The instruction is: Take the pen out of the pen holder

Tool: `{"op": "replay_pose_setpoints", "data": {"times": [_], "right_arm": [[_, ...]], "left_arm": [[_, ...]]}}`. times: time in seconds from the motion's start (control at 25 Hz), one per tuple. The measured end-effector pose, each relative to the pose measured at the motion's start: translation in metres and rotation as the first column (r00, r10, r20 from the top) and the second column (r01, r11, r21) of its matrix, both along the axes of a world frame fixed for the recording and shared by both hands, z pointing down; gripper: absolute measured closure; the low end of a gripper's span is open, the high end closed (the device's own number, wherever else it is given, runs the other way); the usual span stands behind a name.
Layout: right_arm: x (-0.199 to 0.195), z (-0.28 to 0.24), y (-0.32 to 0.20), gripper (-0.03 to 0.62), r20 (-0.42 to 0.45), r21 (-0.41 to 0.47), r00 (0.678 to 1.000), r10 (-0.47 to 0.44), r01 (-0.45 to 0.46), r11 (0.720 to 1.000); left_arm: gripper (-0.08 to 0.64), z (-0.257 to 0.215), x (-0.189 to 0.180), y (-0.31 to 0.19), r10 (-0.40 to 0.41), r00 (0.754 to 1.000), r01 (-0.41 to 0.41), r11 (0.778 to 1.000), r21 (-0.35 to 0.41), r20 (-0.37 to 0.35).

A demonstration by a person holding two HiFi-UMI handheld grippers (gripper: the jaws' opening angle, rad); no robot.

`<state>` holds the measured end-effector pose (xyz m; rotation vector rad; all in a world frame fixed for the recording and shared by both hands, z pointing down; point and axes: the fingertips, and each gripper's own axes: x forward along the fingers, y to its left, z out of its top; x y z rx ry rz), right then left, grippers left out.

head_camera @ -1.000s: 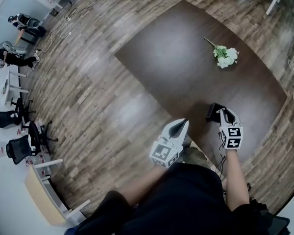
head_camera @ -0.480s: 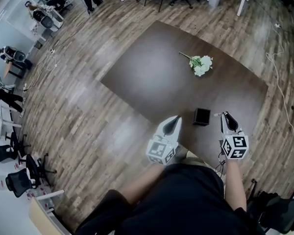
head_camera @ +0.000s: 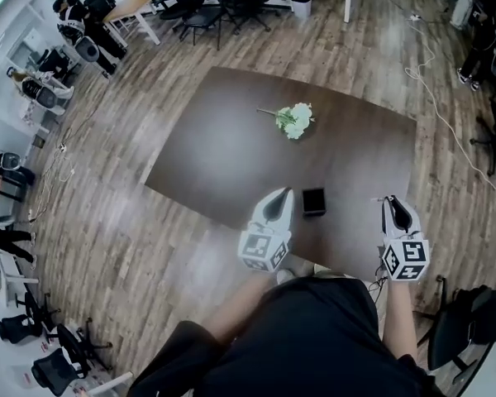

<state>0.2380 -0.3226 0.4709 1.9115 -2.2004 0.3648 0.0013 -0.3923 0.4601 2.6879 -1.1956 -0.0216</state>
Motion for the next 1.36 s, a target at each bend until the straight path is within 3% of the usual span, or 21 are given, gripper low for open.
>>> {"op": "replay_pose_setpoints", "data": {"times": [0.24, 0.44, 0.76, 1.36], "right_arm": [[0.048, -0.014, 0.038, 0.535, 0.019, 0.056, 0.992, 0.125, -0.126, 0.990], [0.074, -0.014, 0.064, 0.535, -0.027, 0.050, 0.982, 0.189, -0.188, 0.981], [0.094, -0.005, 0.085, 0.535, -0.024, 0.035, 0.978, 0.208, -0.207, 0.978], [0.106, -0.001, 0.086, 0.535, -0.012, 0.030, 0.981, 0.196, -0.195, 0.980]], "left_arm": [[0.557, 0.002, 0.049, 0.005, 0.094, 0.996, -0.094, 0.996, 0.008, -0.004], [0.557, 0.006, 0.081, 0.019, 0.151, 0.989, -0.151, 0.989, 0.009, 0.004], [0.557, 0.012, 0.105, 0.031, 0.166, 0.986, -0.167, 0.986, 0.012, 0.011], [0.557, 0.014, 0.115, 0.035, 0.157, 0.987, -0.157, 0.987, 0.016, 0.031]]}}
